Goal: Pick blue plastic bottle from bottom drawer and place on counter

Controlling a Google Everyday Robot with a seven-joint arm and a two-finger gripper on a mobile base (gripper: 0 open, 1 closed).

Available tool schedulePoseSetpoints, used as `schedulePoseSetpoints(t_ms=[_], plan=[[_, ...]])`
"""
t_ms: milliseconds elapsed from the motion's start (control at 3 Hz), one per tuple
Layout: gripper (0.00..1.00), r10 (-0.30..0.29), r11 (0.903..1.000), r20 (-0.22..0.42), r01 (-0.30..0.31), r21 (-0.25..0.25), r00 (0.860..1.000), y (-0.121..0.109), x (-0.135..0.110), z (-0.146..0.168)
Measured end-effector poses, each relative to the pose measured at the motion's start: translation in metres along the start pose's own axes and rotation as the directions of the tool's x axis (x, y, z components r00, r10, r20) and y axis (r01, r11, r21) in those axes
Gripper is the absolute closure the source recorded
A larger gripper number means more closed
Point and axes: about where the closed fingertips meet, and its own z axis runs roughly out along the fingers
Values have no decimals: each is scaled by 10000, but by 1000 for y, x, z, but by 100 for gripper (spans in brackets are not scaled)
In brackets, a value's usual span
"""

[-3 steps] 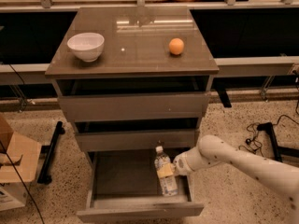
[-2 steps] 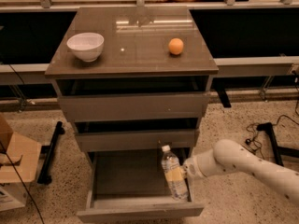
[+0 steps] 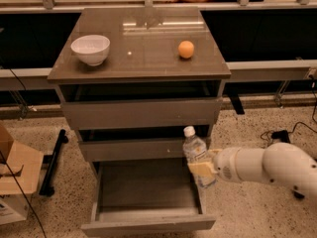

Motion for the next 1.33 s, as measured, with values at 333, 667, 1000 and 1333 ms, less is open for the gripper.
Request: schedulePoseSetpoints(t_ms=[333,667,1000,1333], plan=[[100,-1699,9807,1271,1551,1187,9772,-16,-105,-62],[100,-2370,9633,1779,2073,1708,9551,-20,-154,-86],[100,-2419,9614,1856,2094,1786,9524,-22,-159,-90],[100,-3323,9296,1652,2929,2236,9286,-20,-188,-104]])
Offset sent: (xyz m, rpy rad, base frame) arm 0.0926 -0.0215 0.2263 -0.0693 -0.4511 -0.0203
